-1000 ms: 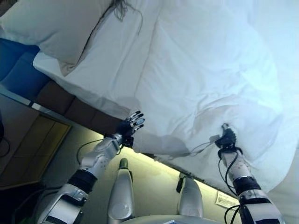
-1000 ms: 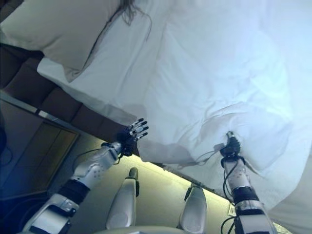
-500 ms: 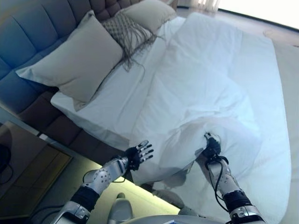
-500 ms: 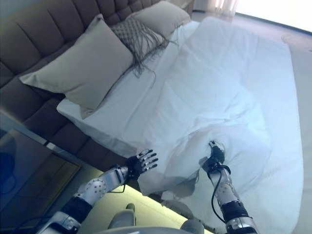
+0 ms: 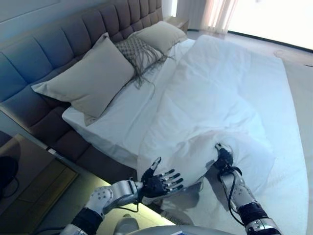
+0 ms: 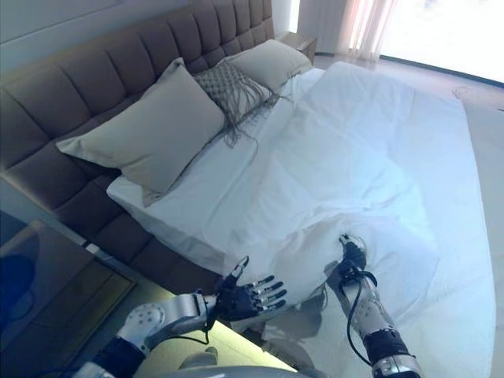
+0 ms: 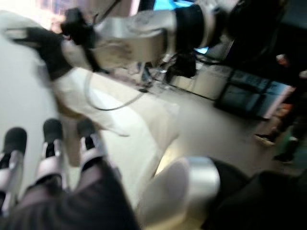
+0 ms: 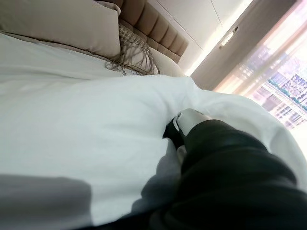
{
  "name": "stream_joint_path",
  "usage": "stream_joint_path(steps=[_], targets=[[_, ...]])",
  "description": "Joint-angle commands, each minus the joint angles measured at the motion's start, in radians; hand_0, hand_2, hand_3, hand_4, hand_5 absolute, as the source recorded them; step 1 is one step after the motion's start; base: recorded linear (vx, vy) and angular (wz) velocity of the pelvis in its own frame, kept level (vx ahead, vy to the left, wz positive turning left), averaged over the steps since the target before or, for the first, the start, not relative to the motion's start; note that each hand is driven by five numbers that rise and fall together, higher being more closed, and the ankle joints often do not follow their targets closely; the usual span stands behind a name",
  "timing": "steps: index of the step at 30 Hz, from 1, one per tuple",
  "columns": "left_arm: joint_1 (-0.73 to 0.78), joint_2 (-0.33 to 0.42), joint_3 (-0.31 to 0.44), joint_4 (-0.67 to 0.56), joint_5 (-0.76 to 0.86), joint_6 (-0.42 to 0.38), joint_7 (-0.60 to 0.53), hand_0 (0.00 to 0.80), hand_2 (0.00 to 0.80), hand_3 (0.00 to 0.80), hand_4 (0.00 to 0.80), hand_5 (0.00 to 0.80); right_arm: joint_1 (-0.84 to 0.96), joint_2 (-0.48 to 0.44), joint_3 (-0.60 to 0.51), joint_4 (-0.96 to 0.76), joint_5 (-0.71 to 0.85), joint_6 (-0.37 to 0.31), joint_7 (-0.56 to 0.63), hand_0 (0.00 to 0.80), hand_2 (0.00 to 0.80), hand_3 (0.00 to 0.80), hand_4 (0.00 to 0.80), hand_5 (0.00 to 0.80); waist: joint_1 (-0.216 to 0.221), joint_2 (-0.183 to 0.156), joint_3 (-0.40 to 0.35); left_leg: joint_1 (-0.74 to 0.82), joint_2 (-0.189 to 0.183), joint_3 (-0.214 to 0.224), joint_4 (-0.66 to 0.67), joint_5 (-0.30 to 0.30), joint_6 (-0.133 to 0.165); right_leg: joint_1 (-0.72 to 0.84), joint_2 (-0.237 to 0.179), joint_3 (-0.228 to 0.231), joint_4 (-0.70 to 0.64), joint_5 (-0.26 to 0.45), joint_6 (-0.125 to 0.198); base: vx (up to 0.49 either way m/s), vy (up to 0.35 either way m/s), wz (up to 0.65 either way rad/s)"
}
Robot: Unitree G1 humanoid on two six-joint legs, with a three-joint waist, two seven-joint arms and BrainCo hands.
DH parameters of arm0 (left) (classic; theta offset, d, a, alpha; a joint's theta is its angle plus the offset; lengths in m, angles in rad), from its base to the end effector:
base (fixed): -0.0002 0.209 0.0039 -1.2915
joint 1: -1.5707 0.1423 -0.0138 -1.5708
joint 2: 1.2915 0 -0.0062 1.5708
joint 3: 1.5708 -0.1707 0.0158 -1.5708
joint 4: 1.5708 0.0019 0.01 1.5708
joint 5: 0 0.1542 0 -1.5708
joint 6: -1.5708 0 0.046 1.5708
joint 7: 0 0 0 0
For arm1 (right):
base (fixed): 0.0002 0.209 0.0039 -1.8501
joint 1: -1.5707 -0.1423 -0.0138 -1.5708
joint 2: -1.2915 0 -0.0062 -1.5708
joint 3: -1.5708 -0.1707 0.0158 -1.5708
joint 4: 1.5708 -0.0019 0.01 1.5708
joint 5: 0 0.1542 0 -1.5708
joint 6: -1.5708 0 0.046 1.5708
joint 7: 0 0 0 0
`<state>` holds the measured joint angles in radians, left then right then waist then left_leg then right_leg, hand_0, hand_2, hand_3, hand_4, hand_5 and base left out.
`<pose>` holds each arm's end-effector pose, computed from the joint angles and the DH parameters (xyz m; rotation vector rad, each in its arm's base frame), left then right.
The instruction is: Make the bed neatly
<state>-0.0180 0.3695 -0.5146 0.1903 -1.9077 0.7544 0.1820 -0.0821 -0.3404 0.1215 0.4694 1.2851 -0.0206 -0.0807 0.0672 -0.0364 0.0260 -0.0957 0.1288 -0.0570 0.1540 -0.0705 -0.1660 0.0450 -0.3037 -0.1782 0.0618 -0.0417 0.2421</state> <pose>0.1686 0.1054 0.0038 -1.2729 1.3042 -0.5027 0.2155 -0.2129 -0.0084 0.8837 0.3777 -0.2941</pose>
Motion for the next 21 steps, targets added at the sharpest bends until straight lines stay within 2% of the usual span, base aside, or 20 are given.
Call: stream_joint_path(steps=[1,6,11,16,21], targets=[[0.016,-0.018,-0.054,0.022,-0.065,0.025,-0.064,0.000,0.000,0.000,0.000,0.000,-0.095,-0.064,0.004,-0.151,-0.016,-0.005,0.033,0.800,0.800,0.800,0.800,0.800,0.022,0.003,-0.046,0.038,0.116,0.053,-0.002,0.033,0.025,-0.090,-0.058,-0.005,-0.037,0.189,0.020,0.039,-0.021,-0.03],[0.014,-0.021,-0.127,0.093,-0.065,0.004,-0.035,0.000,0.000,0.000,0.000,0.000,-0.123,-0.073,0.016,-0.175,-0.024,0.043,0.014,0.800,0.800,0.800,0.800,0.800,0.001,-0.007,-0.041,0.048,0.114,0.062,0.003,0.027,0.027,-0.104,-0.057,0.015,-0.012,0.180,0.020,0.058,-0.024,0.00],[-0.012,-0.112,-0.189,0.262,-0.065,-0.039,-0.052,0.000,0.000,0.000,0.000,0.000,-0.142,-0.059,0.030,-0.221,-0.018,0.082,-0.016,0.800,0.800,0.800,0.800,0.800,-0.029,-0.024,-0.037,0.058,0.117,0.068,0.002,0.022,0.024,-0.116,-0.053,0.043,0.009,0.168,0.020,0.093,-0.040,-0.05],[-0.053,-0.201,-0.240,0.343,-0.065,-0.106,-0.120,0.000,0.000,0.000,0.000,0.000,-0.146,-0.032,0.052,-0.271,0.002,0.064,-0.035,0.800,0.800,0.800,0.800,0.800,-0.052,-0.036,-0.024,0.034,0.136,0.081,0.003,0.033,0.014,-0.145,-0.045,0.054,0.020,0.170,0.020,-0.001,-0.071,-0.06],[-0.119,-0.261,-0.271,0.379,-0.065,-0.204,-0.101,0.000,0.000,0.000,0.000,0.000,-0.180,-0.021,0.072,-0.302,0.029,0.034,-0.061,0.800,0.800,0.800,0.800,0.800,-0.071,-0.050,-0.007,-0.023,0.155,0.084,0.025,0.052,0.001,-0.194,-0.040,0.057,0.036,0.180,0.020,-0.066,-0.088,-0.03]])
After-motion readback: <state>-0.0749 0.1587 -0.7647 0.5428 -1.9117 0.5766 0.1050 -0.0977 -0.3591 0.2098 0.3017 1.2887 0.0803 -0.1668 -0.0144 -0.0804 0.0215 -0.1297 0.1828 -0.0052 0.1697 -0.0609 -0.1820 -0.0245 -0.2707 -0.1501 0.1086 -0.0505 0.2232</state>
